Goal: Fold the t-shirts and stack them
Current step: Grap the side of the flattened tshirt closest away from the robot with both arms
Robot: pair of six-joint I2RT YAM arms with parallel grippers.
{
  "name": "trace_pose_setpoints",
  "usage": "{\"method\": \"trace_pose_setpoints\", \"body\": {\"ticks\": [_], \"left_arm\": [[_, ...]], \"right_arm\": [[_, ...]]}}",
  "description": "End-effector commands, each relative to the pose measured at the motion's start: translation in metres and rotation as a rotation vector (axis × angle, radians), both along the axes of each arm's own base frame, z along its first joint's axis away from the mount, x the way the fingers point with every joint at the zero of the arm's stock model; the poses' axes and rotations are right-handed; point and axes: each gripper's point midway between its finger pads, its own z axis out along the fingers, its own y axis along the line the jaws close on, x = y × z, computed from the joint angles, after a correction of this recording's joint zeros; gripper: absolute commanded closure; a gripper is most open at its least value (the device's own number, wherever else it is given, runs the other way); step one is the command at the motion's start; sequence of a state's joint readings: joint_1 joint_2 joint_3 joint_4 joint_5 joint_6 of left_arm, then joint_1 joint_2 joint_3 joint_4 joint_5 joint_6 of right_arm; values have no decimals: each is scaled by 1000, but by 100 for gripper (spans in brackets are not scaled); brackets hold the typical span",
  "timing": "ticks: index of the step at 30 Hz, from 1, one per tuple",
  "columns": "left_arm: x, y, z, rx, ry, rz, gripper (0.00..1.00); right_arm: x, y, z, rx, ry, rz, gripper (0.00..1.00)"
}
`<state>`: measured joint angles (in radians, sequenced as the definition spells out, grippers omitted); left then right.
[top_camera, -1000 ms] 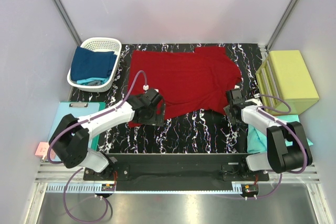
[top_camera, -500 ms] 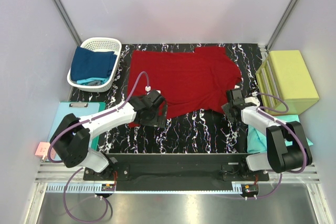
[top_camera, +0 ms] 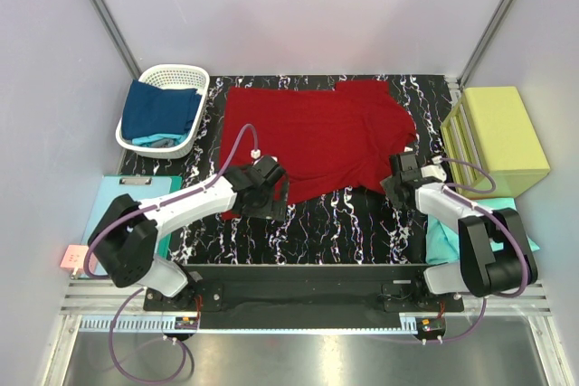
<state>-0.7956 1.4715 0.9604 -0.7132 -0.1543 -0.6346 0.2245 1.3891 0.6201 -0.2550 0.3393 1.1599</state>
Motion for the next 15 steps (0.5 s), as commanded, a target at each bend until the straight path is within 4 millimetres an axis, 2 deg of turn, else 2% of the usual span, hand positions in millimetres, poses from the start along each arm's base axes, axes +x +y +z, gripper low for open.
{"method": "trace_pose_setpoints", "body": {"ticks": [1, 3, 9, 15], "left_arm": [[9, -13, 10, -31, -29, 5, 1], [10, -16, 11, -35, -29, 1, 1], [11, -20, 11, -32, -31, -10, 1], [10, -22, 9, -30, -25, -14, 1]], "right_arm": [[3, 0, 25, -11, -70, 21, 45], [5, -1, 35, -14, -95, 18, 43], [-1, -2, 41, -8, -103, 12, 42], [-5, 4, 24, 17, -61, 32, 43]]}}
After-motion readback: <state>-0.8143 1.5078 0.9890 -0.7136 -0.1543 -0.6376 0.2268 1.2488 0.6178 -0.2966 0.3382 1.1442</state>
